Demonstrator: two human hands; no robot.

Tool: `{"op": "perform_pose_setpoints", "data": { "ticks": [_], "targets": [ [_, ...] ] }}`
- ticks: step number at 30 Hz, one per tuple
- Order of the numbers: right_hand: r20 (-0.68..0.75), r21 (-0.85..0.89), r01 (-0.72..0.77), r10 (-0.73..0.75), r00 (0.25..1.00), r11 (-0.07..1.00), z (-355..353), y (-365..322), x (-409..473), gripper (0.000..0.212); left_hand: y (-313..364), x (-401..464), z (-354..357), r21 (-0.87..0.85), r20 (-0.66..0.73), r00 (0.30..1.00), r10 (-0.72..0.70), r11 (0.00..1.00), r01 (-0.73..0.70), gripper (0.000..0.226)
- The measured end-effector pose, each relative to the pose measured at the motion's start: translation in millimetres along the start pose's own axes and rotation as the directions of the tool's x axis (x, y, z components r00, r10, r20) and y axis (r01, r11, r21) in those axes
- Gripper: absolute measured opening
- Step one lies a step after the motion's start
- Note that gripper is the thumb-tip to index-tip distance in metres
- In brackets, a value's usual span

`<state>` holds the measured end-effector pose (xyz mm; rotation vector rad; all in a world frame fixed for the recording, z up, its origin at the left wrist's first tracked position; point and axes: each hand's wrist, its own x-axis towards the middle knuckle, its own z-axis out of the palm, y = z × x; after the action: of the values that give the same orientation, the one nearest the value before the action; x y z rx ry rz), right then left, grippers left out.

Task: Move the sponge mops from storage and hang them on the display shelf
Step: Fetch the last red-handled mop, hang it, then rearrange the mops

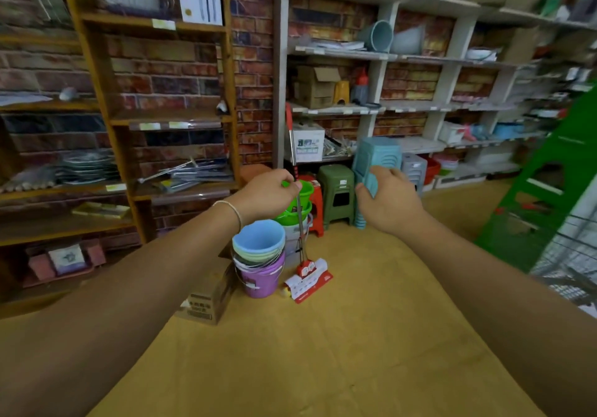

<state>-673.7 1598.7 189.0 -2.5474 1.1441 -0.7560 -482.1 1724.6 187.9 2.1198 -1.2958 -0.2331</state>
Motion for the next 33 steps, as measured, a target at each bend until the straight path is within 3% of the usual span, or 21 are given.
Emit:
{"op": "perform_pose_setpoints", "data": {
  "ticks": [13,19,23,33],
  "targets": [
    [-0.016,-0.073,-0.061,0.06,0.998,0.996,68,19,152,0.056,-56,188,17,0.247,0.009,0.975,0.222,0.944,-0.217,0.051],
    [-0.004,-0.049,-0.1,0.1,0.995,0.994,105,63,234,0.055,-69,276,45,0.258,0.105,0.977,0.188,0.943,-0.209,0.052],
    [0.017,-0.042,-0.1,0.101,0.995,0.994,122,98,309,0.057,-66,354,59,0.334,0.101,0.983,0.156,0.925,-0.181,0.05],
    [0.019,-0.035,-0.064,0.065,0.998,0.997,139,161,483,0.058,-65,527,87,0.277,0.072,0.994,0.083,0.956,-0.1,0.05]
  ]
}}
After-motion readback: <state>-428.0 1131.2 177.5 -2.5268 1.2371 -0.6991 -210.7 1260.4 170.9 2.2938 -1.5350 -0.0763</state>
